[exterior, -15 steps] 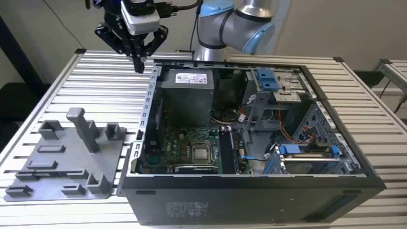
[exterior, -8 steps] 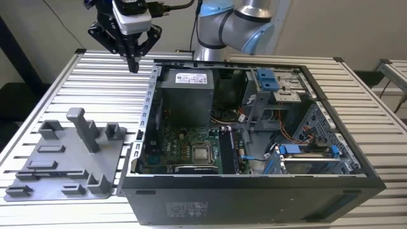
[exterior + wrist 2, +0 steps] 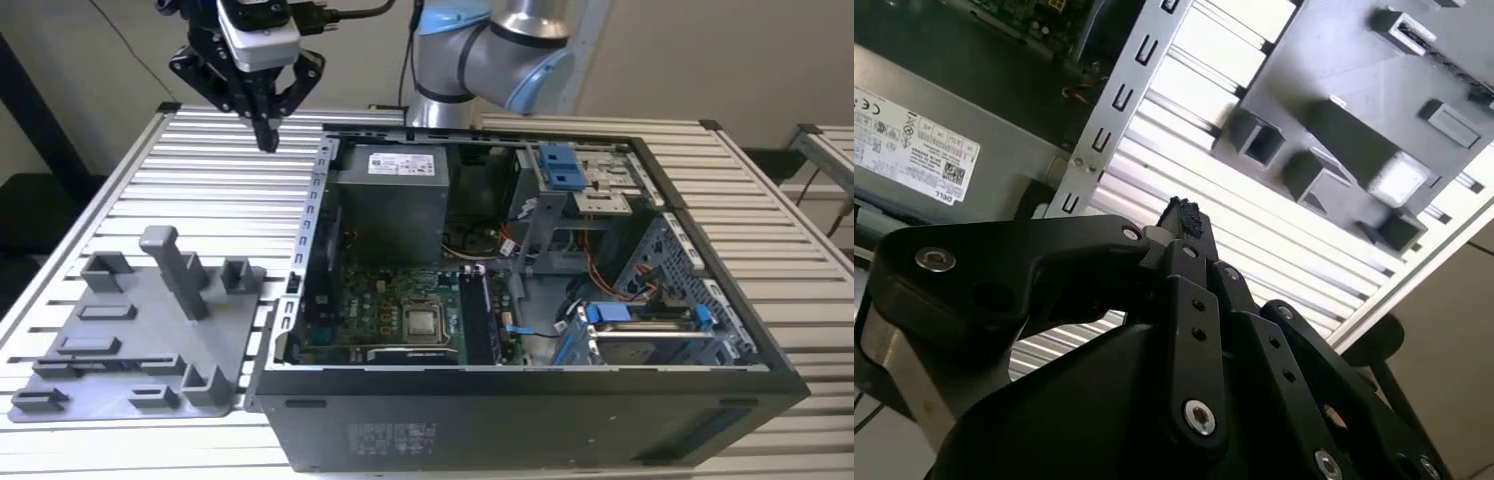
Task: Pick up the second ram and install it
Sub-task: 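Reach for the second ram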
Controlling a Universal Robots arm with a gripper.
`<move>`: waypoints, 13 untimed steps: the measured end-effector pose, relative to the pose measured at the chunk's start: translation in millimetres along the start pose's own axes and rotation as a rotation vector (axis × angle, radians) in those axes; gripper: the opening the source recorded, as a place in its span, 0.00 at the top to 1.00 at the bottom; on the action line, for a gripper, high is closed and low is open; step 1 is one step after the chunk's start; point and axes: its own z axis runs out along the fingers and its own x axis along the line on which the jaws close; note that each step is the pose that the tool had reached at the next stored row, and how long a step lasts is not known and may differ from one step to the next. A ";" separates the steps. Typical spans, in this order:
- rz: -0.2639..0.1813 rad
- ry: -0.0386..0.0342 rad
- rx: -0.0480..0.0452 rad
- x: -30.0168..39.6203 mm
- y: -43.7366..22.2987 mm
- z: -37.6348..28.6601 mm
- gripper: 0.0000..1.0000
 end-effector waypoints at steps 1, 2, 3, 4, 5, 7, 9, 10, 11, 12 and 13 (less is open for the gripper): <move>-0.002 0.0001 0.0000 2.0 0.1 0.0 0.89; -0.003 0.0001 0.0000 3.9 0.2 0.0 0.89; -0.005 0.0002 0.0001 5.8 0.4 0.0 0.89; -0.006 0.0003 0.0000 7.7 0.5 0.1 0.89; -0.008 0.0003 0.0000 9.8 0.5 0.1 0.89; -0.011 0.0005 0.0000 13.5 0.8 0.1 0.89; -0.014 0.0007 0.0000 17.4 0.8 0.1 0.89; -0.015 0.0008 0.0000 19.4 0.9 0.1 0.89; -0.017 0.0008 0.0000 21.2 1.0 0.2 0.89; -0.018 0.0009 0.0000 23.1 1.0 0.1 0.89; -0.020 0.0010 0.0000 25.1 1.0 0.2 0.89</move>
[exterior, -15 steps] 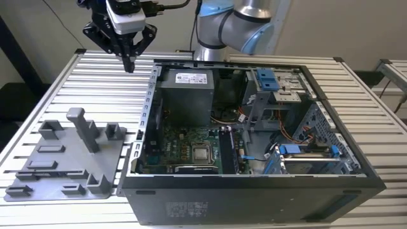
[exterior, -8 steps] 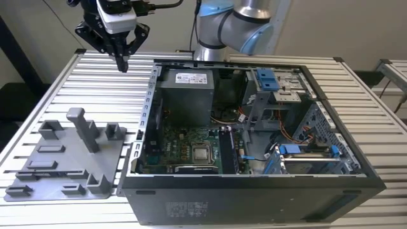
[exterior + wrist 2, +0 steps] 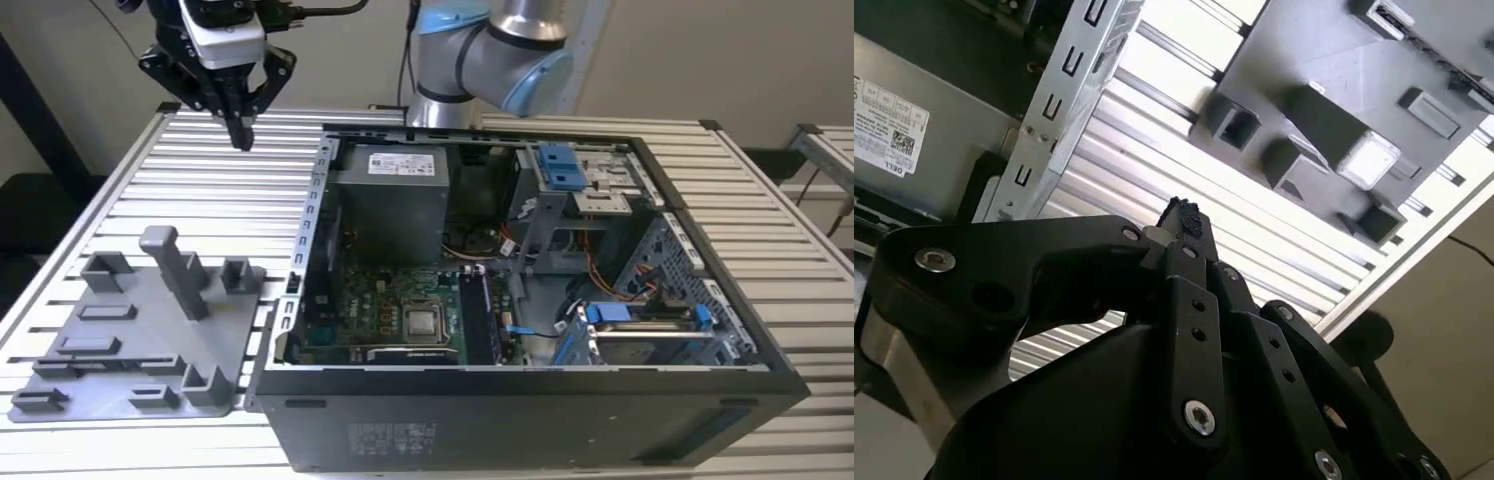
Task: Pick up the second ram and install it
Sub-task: 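Reach for the second ram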
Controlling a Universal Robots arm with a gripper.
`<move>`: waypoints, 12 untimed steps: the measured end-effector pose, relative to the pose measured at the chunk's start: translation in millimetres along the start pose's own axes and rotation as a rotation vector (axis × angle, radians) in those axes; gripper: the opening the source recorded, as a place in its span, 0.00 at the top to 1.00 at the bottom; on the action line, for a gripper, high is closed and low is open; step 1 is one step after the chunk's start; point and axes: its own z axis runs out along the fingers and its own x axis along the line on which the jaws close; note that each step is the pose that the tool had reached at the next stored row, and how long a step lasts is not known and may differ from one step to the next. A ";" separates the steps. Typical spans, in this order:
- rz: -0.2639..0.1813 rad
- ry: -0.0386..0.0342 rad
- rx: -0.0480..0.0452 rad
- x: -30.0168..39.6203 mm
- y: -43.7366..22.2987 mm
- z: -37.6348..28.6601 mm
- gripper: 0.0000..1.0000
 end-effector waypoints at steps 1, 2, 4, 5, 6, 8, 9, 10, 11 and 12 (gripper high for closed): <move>-0.002 0.0000 -0.0001 2.1 0.1 0.0 0.89; -0.003 0.0001 0.0000 4.0 0.2 0.0 0.89; -0.005 0.0002 0.0000 8.0 0.3 0.0 0.89; -0.006 0.0002 -0.0001 9.6 0.4 0.1 0.89; -0.006 0.0002 -0.0001 11.2 0.6 0.1 0.89; -0.007 0.0003 0.0000 14.8 1.0 0.0 0.89; -0.007 0.0003 0.0000 16.6 1.3 0.0 0.89; -0.007 0.0003 -0.0001 18.5 1.6 0.1 0.89; -0.008 0.0003 0.0000 20.5 1.9 0.1 0.89; -0.008 0.0003 0.0000 22.6 2.2 0.1 0.89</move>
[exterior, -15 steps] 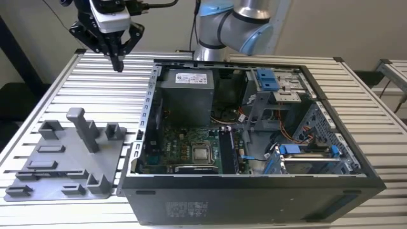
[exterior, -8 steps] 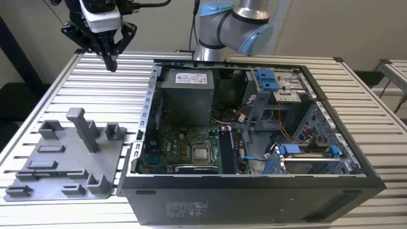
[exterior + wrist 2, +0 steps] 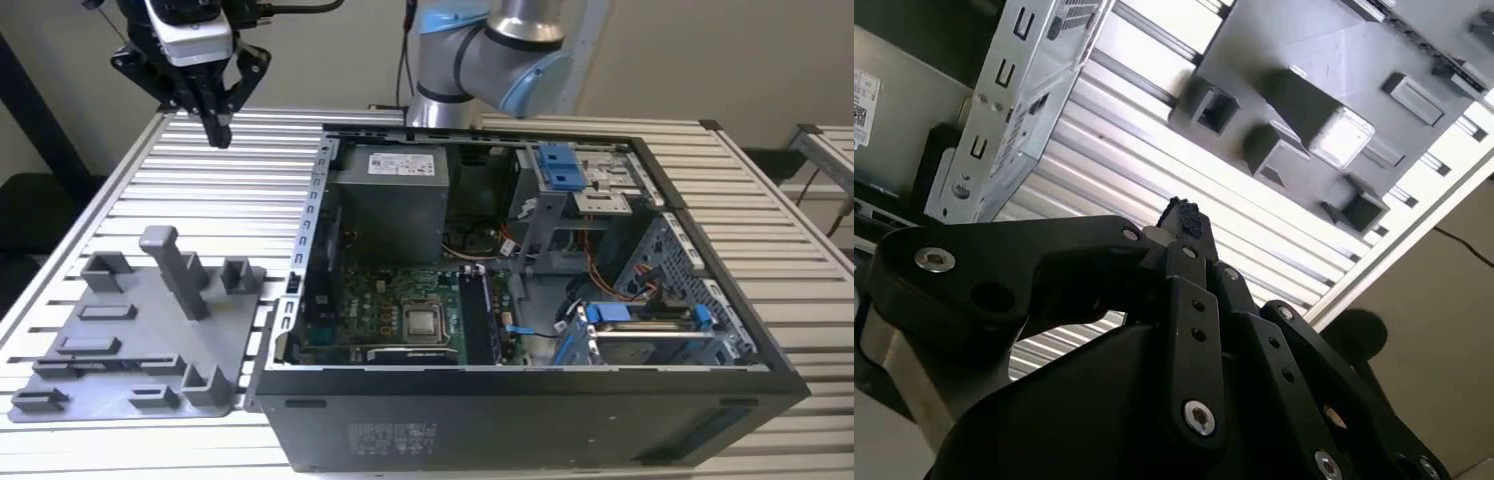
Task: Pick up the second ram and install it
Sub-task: 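Reach for the second ram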
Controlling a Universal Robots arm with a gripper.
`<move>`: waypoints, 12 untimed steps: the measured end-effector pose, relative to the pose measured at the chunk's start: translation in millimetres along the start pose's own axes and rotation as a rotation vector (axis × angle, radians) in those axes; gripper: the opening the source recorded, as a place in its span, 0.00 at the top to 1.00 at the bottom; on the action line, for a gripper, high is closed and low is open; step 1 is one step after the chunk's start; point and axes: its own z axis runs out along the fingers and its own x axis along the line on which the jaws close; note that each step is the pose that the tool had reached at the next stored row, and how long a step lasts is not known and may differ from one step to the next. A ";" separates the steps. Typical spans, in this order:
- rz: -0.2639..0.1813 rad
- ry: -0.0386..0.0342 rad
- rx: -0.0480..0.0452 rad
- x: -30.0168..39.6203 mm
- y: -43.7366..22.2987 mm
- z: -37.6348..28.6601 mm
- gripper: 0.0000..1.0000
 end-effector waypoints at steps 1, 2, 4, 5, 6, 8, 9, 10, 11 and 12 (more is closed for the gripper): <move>0.000 0.0000 0.0000 2.1 0.5 0.0 0.89; -0.001 0.0001 0.0001 4.3 0.9 0.0 0.89; -0.002 0.0001 0.0000 8.9 1.2 0.1 0.89; -0.002 0.0001 0.0000 11.2 1.4 0.1 0.89; -0.002 0.0002 0.0000 13.5 1.8 0.2 0.89; -0.005 0.0002 0.0000 18.8 2.6 0.3 0.89; -0.006 0.0004 0.0000 21.7 2.9 0.4 0.89; -0.007 0.0004 0.0000 24.5 3.1 0.6 0.89; -0.008 0.0004 0.0000 27.3 3.2 0.8 0.89; -0.010 0.0005 0.0000 30.2 3.3 0.9 0.89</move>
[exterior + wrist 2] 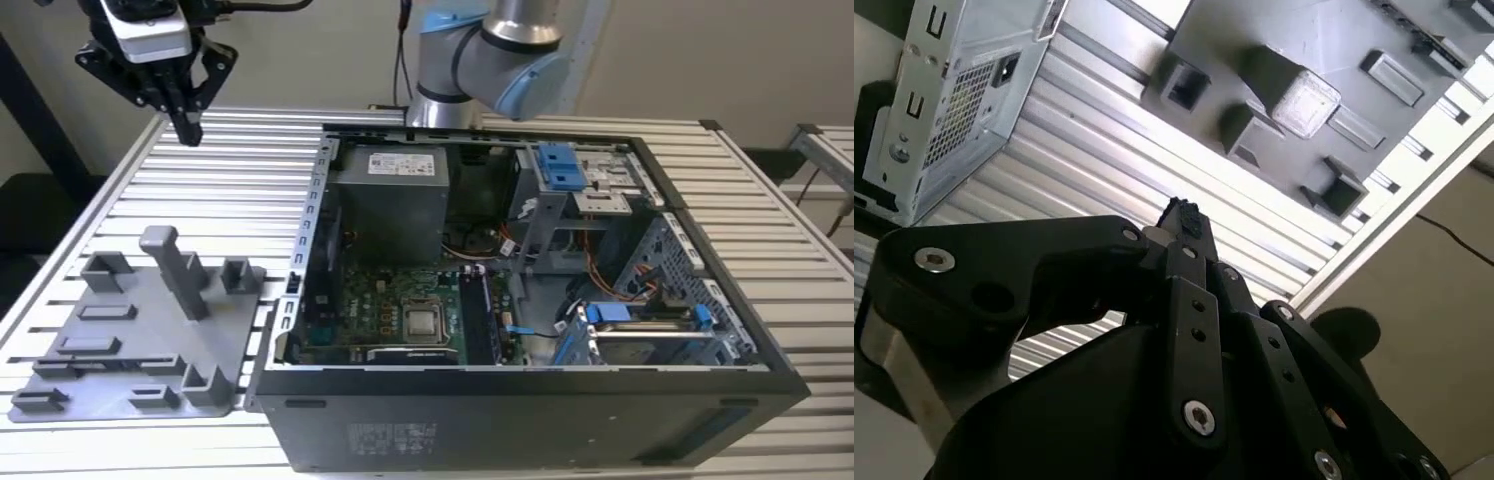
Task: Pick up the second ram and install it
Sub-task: 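Reach for the second ram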
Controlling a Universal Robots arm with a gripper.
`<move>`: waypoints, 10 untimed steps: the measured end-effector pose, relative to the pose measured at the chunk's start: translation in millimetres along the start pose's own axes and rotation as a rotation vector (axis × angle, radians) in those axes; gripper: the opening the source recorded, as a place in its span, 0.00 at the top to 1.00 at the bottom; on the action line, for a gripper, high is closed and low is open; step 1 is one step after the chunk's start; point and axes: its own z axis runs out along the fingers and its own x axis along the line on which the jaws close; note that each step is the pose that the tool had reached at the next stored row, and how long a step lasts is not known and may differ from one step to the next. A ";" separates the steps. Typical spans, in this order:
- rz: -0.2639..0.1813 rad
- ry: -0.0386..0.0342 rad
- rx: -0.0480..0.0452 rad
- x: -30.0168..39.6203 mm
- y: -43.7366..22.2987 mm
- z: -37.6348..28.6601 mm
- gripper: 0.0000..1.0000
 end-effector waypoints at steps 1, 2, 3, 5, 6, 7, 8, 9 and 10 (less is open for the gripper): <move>-0.001 0.0001 0.0000 2.7 0.2 0.2 0.89; -0.003 0.0001 0.0000 5.3 0.5 0.3 0.89; -0.004 0.0002 0.0000 7.9 0.8 0.5 0.89; -0.007 0.0003 0.0000 13.4 1.5 1.0 0.89; -0.008 0.0004 0.0000 16.1 1.8 1.2 0.89; -0.009 0.0004 0.0000 18.9 2.2 1.4 0.89; -0.010 0.0005 0.0000 21.9 2.5 1.7 0.89; -0.011 0.0005 0.0000 24.7 2.9 1.9 0.89; -0.012 0.0006 0.0000 27.4 3.3 2.1 0.89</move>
